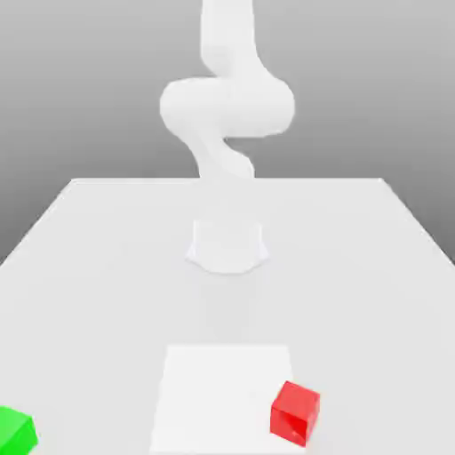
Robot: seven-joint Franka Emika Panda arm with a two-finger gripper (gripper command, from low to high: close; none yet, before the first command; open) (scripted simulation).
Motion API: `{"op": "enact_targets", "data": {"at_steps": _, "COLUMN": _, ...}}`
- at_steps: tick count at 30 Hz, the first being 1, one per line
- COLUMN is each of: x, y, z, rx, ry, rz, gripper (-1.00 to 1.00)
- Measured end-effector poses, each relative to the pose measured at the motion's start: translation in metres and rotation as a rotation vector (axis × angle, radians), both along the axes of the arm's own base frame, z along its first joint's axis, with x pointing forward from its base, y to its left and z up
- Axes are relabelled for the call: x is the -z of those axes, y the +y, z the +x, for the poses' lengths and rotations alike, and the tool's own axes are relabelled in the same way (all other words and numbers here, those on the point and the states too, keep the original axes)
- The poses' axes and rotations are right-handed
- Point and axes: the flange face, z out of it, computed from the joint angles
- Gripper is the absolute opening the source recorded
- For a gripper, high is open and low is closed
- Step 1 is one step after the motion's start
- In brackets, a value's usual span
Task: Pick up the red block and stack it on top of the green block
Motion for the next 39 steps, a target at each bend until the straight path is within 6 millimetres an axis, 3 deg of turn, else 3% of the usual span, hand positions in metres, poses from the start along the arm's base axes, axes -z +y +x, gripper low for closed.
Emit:
{"op": "enact_targets", "data": {"at_steps": 6, "x": 0.107, "y": 0.021, "z": 0.067, "rx": -0.232, "ry": 0.169, "rz": -0.067, "gripper": 0.00}}
{"op": "enact_targets", "data": {"at_steps": 12, "x": 0.222, "y": 0.049, "z": 0.101, "rx": -0.453, "ry": 0.323, "rz": -0.149, "gripper": 0.00}}
{"op": "enact_targets", "data": {"at_steps": 17, "x": 0.319, "y": 0.073, "z": 0.106, "rx": -0.636, "ry": 0.446, "rz": -0.233, "gripper": 0.00}}
{"op": "enact_targets", "data": {"at_steps": 23, "x": 0.427, "y": 0.087, "z": 0.089, "rx": -0.848, "ry": 0.590, "rz": -0.353, "gripper": 0.00}}
{"op": "enact_targets", "data": {"at_steps": 29, "x": 0.511, "y": 0.087, "z": 0.080, "rx": -0.919, "ry": 0.638, "rz": -0.399, "gripper": 0.00}}
{"op": "enact_targets", "data": {"at_steps": 30, "x": 0.521, "y": 0.087, "z": 0.080, "rx": -0.919, "ry": 0.639, "rz": -0.399, "gripper": -1.00}}
{"op": "enact_targets", "data": {"at_steps": 36, "x": 0.527, "y": 0.087, "z": 0.079, "rx": -0.920, "ry": 0.642, "rz": -0.398, "gripper": -1.00}}
{"op": "enact_targets", "data": {"at_steps": 39, "x": 0.504, "y": 0.087, "z": 0.080, "rx": -0.921, "ry": 0.640, "rz": -0.400, "gripper": -1.00}}
